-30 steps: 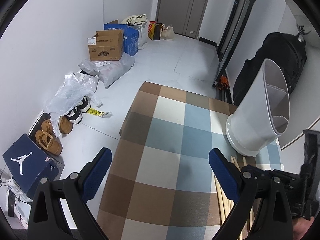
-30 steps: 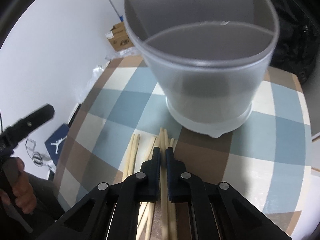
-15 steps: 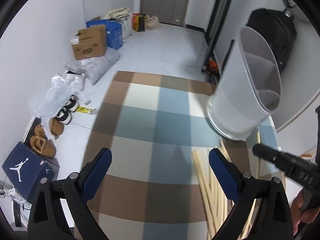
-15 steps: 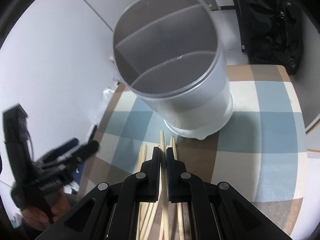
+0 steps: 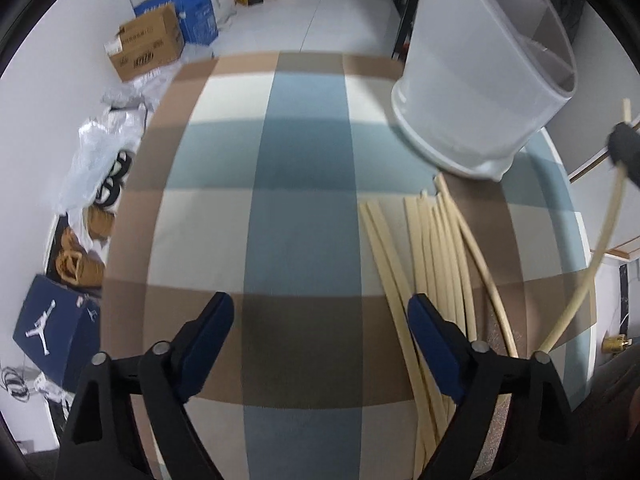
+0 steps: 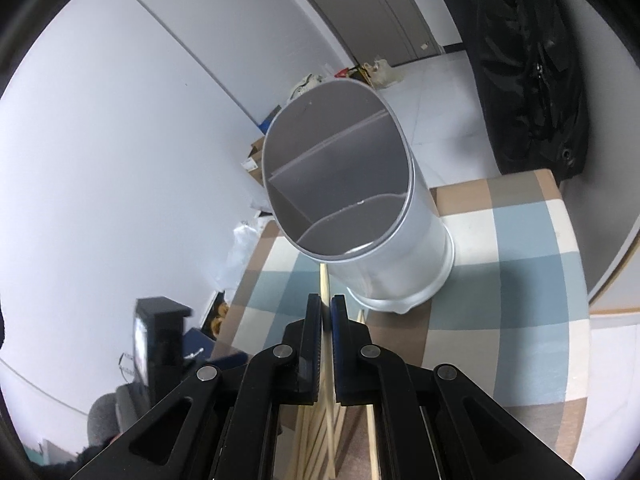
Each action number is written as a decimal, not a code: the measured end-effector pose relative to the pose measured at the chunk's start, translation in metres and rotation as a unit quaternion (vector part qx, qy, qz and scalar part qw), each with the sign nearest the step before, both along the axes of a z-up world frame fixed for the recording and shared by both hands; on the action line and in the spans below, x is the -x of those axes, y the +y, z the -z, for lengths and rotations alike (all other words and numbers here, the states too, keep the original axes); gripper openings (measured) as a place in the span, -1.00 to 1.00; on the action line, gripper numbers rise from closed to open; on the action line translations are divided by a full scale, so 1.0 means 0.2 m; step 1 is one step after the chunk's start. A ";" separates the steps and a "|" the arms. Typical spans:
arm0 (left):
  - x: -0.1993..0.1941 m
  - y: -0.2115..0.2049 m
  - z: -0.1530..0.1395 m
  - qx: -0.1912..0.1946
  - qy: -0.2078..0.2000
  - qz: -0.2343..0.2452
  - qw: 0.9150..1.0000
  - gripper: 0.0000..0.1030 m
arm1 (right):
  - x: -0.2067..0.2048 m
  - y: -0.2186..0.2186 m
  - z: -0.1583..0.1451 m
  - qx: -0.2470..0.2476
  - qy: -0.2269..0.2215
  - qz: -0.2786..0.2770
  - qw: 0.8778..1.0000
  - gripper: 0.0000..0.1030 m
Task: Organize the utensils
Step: 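Lift the chopstick with the right gripper while the left gripper grasps another chopstick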
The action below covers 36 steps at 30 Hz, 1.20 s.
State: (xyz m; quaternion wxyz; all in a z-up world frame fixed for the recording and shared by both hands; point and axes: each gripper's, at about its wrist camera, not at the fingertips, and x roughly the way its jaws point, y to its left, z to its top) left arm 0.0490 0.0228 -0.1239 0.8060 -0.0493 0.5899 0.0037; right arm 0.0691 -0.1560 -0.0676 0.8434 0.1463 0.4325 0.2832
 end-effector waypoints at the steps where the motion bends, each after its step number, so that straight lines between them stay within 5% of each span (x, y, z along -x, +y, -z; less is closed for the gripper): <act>1: 0.00 0.01 0.01 0.002 0.006 -0.004 1.000 0.63 | 0.00 0.00 0.00 -0.001 -0.002 0.000 1.000 -0.92; 11: -0.02 -0.04 0.02 -0.030 0.005 -0.006 1.000 0.62 | -0.01 -0.07 -0.04 -0.009 -0.016 0.004 1.000 -0.92; 16: -0.06 -0.04 0.02 -0.030 -0.003 -0.001 1.000 0.43 | 0.01 -0.10 -0.06 -0.016 -0.020 0.008 1.000 -0.92; 20: -0.08 -0.05 0.01 -0.028 -0.012 0.005 1.000 0.06 | 0.02 -0.14 -0.08 -0.026 -0.020 0.014 0.999 -0.92; 22: -0.09 -0.06 0.00 -0.025 -0.018 0.009 0.999 -0.24 | 0.02 -0.16 -0.08 -0.028 -0.021 0.016 0.999 -0.92; 24: -0.10 -0.06 0.00 -0.016 -0.023 0.013 1.000 -0.75 | 0.02 -0.17 -0.09 -0.029 -0.023 0.017 0.999 -0.92; 26: -0.12 -0.03 0.00 0.004 -0.024 0.004 1.000 -0.94 | 0.02 -0.18 -0.09 -0.028 -0.024 0.019 0.999 -0.92; 30: -0.11 0.06 -0.01 0.071 -0.027 -0.033 0.997 -0.97 | 0.02 -0.19 -0.10 -0.025 -0.027 0.021 0.999 -0.92; 36: 0.00 0.07 -0.19 0.077 -0.096 -0.043 0.991 -0.97 | 0.04 -0.18 -0.11 -0.016 -0.041 0.021 0.999 -0.92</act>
